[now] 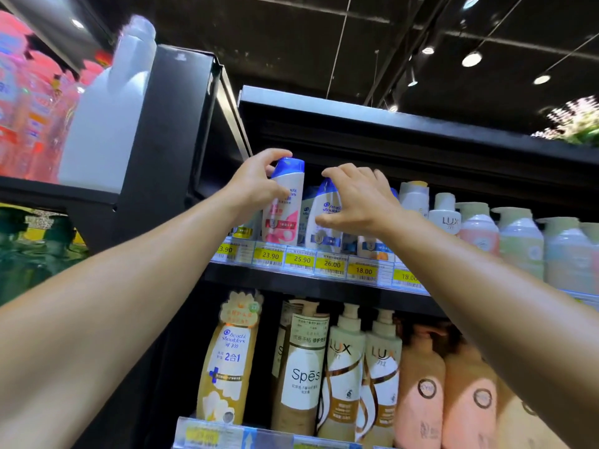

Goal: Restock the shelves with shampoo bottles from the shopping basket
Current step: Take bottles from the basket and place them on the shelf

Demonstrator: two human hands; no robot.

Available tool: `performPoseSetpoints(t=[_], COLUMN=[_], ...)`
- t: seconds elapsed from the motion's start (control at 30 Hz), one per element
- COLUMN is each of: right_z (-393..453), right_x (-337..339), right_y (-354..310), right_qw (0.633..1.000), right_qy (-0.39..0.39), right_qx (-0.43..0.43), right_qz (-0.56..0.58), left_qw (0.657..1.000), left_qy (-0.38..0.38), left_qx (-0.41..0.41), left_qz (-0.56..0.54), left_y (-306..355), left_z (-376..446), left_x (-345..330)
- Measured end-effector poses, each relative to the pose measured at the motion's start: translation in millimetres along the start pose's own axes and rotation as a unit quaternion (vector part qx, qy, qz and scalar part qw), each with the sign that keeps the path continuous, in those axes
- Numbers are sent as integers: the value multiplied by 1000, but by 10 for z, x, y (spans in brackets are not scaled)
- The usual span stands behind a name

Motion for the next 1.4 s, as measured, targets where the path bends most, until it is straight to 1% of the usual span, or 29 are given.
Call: performPoseSetpoints(t=[0.13,0.33,0.67,1.0,1.07,1.2,1.4], right_z=[1,46,107,118,105,86,-61], right_x=[-8,-64,-93,-196,-208,-153,-1], right_y=[39,51,165,279,272,271,258], right_qw=[1000,1000,999,999,999,999,999], right_qy=[-5,-5,7,8,11,17,32], right_qx=[-14,-26,-21,-46,-48,-45,-30], right_qz=[-1,-11,-30,-13,-15,-10,10], left_qw=[999,998,999,998,998,994,972], left_qy=[-17,-46,-32,-48,-53,-59,-16], left_qx=[29,37,33,34,30,15,-23], left_qz=[-14,-29,-22,-10,9,92,232], left_y=[-91,-146,-178,-159,-148,-56,137], left_z=[3,38,68,87,83,59,-12], left_x=[-92,-165,-289,-368,-365,-347,-277])
Point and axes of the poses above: each hand's wrist, its own z-axis towards the middle knuckle, its own x-axis out of the back of the hand, y = z × x, the point moved 1 cm from there along z, towards the middle knuckle, and after that the axes turned 7 degrees about -x, right-handed, at the moved point
